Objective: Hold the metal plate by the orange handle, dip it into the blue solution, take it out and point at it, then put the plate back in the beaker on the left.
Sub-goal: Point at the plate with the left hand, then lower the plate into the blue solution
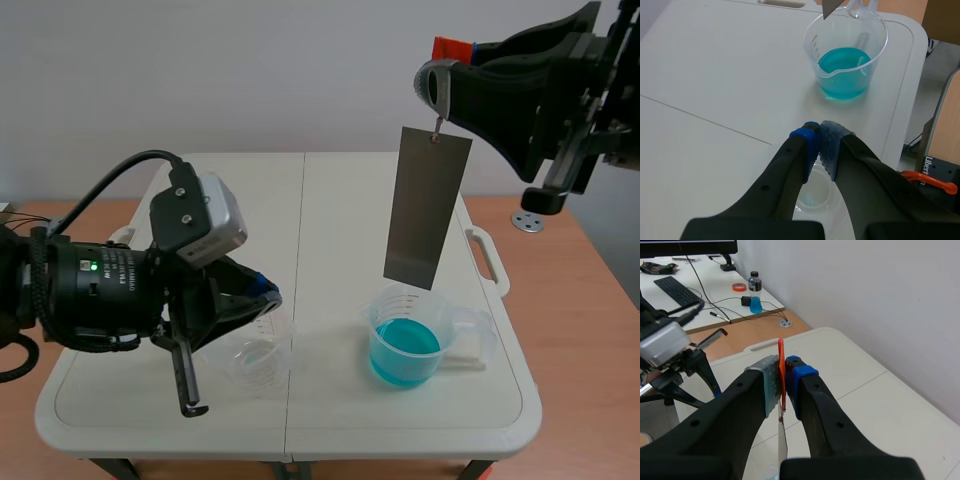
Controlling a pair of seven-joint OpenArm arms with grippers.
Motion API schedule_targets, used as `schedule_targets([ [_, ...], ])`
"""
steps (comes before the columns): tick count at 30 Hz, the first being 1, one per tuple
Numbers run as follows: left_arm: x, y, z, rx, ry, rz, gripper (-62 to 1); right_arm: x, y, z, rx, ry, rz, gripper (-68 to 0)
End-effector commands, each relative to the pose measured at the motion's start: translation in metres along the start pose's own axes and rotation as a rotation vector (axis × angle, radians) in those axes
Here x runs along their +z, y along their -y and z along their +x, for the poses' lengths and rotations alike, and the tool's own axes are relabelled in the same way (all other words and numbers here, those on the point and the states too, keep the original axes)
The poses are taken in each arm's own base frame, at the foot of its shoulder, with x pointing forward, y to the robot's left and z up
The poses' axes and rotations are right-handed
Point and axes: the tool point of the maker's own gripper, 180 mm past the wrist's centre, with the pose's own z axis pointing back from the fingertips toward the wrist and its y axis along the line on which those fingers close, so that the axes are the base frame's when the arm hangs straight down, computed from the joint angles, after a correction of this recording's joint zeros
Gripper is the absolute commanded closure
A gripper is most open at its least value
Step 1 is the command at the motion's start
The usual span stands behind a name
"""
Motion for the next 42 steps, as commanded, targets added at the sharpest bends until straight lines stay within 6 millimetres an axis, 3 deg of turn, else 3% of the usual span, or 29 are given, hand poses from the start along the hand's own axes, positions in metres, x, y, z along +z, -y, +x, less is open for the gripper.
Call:
schedule_targets([
  [1,-0.006,-0.004,0.014,0.004,0.05,0.004,-1.8,0.0,0.0,0.012,0.021,0.031,0.008,-1.3],
  [9,-0.034,-0.014,0.021,0.043,0.08,0.005,-1.8,0.0,0.0,0.012,0.021,0.031,0.008,-1.3],
  [18,-0.047,-0.034,0.031,0.061,0.106,0.045,-1.9,0.0,0.0,0.012,0.021,0.031,0.008,-1.3],
  [35,-0.047,-0.035,0.033,0.058,0.108,0.047,-1.8,0.0,0.0,0.012,0.021,0.031,0.008,-1.3],
  [42,-0.023,-0.064,0.016,0.071,0.074,0.148,-1.9,0.0,0.0,0.011,0.021,0.028,0.008,-1.3],
])
